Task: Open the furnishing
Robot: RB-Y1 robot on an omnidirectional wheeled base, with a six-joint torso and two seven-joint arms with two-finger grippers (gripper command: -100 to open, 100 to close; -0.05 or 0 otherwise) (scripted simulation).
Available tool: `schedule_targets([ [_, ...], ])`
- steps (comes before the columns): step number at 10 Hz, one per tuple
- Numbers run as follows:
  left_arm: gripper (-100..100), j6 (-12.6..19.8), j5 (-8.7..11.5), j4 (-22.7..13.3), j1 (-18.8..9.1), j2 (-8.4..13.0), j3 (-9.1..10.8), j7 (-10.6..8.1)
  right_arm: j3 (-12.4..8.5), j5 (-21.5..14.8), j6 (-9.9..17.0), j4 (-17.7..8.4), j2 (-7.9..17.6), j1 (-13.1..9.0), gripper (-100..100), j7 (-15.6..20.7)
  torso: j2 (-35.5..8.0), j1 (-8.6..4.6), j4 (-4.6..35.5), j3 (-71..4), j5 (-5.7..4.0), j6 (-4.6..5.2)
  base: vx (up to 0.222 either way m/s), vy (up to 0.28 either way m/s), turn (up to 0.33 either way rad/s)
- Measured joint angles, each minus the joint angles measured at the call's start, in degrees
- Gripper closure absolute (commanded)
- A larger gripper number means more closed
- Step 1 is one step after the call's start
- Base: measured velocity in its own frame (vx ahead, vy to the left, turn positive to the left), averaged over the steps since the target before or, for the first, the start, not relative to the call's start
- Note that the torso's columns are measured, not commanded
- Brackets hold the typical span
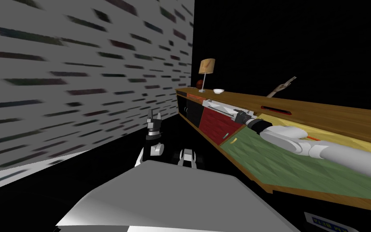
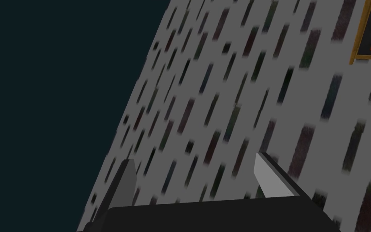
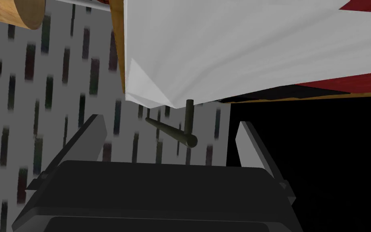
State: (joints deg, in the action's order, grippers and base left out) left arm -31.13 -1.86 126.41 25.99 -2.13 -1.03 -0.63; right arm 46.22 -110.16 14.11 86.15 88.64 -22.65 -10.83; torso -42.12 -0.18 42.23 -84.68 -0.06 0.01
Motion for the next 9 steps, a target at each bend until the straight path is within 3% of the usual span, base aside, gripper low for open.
schedule_targets([
  [3,0,0.0,0.0,0.0,0.0,0.0,0.0,0.0,0.22,-0.53,-1.71,1.62,3.14,-2.0,-100,-2.89,-0.21,0.23,0.07,0.14,0.07,0.0,0.002,0.002,0.001],
  [5,0,0.0,0.0,0.0,0.0,0.0,0.0,0.0,-1.52,1.42,-3.01,3.74,5.07,-1.3,-100,-2.09,-0.21,0.22,0.08,0.13,0.08,0.0,-0.004,0.008,0.0],
  [6,0,0.0,0.0,0.0,0.0,0.0,0.0,0.0,-1.03,0.89,-3.26,3.72,5.33,-1.84,-100,-2.81,-0.24,0.23,0.14,0.15,0.12,0.0,0.0,0.0,0.0],
  [7,0,0.0,0.0,0.0,0.0,0.0,0.0,0.0,-0.94,0.79,-3.28,3.68,5.33,-1.89,0,-3.02,-0.24,0.22,0.12,0.15,0.1,0.0,0.0,0.0,0.0],
  [9,0,0.0,0.0,0.0,0.0,0.0,0.0,0.0,-0.94,0.8,-3.29,3.69,5.32,-1.88,0,-3.0,-0.18,0.19,0.06,0.11,0.06,-0.01,0.0,0.0,0.0],
])
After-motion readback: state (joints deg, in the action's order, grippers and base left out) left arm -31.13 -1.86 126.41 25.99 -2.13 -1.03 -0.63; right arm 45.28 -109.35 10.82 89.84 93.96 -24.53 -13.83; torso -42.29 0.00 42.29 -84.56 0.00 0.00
